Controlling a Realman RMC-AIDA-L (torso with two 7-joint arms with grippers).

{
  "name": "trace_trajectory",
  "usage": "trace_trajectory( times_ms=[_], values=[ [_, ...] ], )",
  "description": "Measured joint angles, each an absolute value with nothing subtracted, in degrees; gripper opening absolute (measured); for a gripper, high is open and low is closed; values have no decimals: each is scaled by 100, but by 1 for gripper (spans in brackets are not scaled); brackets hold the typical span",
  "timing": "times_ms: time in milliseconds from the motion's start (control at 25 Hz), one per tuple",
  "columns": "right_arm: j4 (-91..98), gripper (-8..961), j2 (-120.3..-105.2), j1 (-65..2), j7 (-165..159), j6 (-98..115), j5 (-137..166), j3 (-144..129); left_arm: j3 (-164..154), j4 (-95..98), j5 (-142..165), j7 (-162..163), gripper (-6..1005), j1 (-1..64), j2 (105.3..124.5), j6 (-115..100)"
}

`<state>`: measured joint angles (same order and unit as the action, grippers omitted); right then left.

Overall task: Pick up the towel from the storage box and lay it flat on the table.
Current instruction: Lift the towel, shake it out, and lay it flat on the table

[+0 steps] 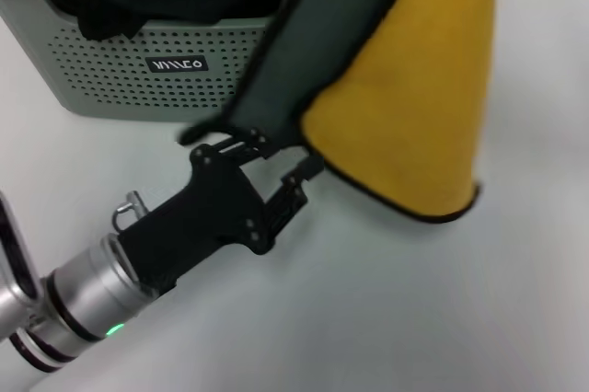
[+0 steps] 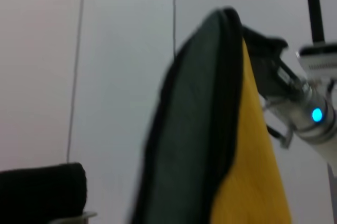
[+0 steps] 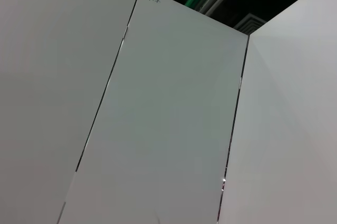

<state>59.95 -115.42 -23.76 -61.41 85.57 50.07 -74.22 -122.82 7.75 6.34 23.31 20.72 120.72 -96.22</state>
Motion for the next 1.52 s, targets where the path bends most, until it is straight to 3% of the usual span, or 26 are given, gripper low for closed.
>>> trace_trajectory(
  times_ms=[480, 840, 1520],
  values=[
    [6050, 14, -11534, -2415, -6152, 8563, 5083, -7387, -12216, 783, 637, 2170, 337, 2093, 12076, -9404],
    [6159, 17, -11354, -2535, -6453, 8772, 5512, -7366, -12223, 985, 632, 2167, 336, 2008, 12064, -9408],
    [6170, 25, -11377, -2554, -6556, 8812, 6039, -7364, -12149, 1025, 418, 1776, 335, 1734, 12047, -10610]
  ],
)
